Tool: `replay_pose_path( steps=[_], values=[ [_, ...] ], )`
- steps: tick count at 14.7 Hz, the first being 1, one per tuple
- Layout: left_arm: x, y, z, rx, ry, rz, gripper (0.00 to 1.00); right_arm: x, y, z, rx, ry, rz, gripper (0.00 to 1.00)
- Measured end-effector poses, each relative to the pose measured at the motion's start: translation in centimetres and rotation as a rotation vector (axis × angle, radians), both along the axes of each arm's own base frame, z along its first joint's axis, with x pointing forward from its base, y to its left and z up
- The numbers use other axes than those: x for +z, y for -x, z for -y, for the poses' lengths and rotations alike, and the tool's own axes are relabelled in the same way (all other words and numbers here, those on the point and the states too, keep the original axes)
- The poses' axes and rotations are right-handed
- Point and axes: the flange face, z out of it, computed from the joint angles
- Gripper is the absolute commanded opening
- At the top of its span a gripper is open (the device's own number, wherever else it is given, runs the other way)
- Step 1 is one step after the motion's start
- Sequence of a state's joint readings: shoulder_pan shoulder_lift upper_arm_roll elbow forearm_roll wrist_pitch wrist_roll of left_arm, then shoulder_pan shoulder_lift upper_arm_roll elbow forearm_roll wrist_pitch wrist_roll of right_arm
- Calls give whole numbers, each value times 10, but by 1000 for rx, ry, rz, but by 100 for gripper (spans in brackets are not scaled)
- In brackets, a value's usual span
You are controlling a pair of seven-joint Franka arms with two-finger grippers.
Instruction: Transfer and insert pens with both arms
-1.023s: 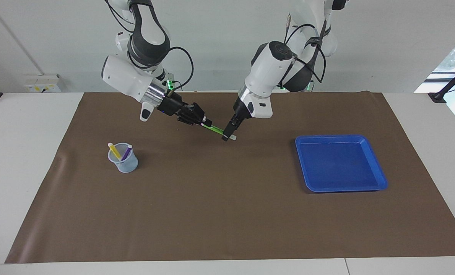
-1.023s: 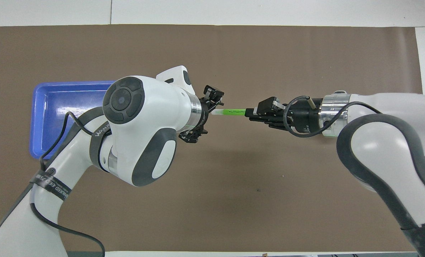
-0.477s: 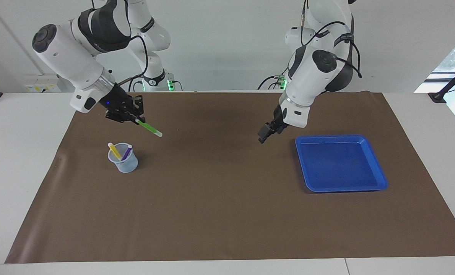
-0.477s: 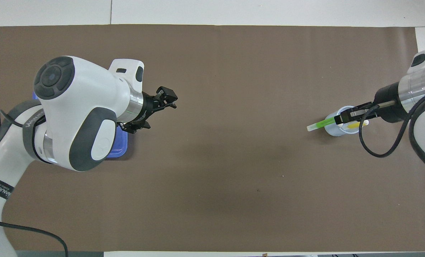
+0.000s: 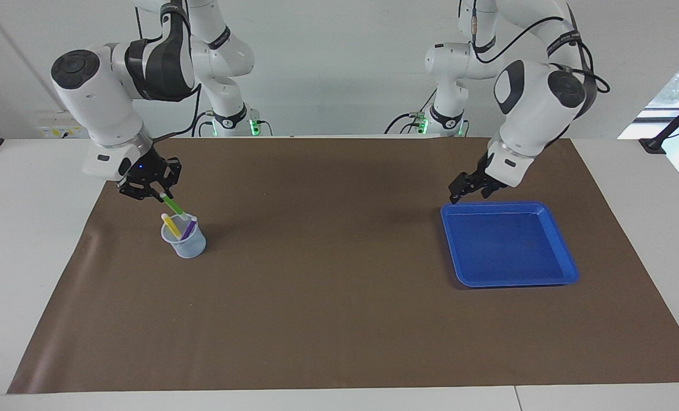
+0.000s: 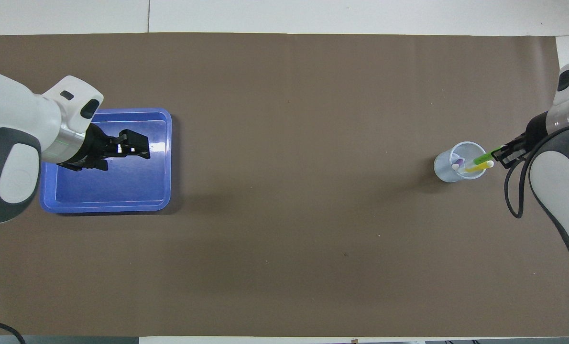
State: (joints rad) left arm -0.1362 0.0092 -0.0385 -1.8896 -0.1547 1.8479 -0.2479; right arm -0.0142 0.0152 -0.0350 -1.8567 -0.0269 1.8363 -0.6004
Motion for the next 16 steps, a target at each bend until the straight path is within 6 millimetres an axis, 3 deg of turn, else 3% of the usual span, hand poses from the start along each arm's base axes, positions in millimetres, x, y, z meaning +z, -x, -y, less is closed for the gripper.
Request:
replay_pose_path(
  steps=[3,5,7,9,13,16],
  values=[
    [20,8,-49,-75,-16,0,100,-16,1,6,9,0,14,0],
    [38,12,-64,-106,-51,-5,100,-29,3,5,11,0,7,0],
    [60,13,-69,-117,-70,0,100,-36,5,5,11,-1,2,69],
    [83,14,-75,-116,-72,-1,100,-38,6,5,11,-1,1,100],
    [127,19,-78,-129,-77,-12,100,-24,7,5,11,-1,0,100],
    [137,21,-76,-138,-77,-28,100,25,7,1,-43,1,2,100]
  ],
)
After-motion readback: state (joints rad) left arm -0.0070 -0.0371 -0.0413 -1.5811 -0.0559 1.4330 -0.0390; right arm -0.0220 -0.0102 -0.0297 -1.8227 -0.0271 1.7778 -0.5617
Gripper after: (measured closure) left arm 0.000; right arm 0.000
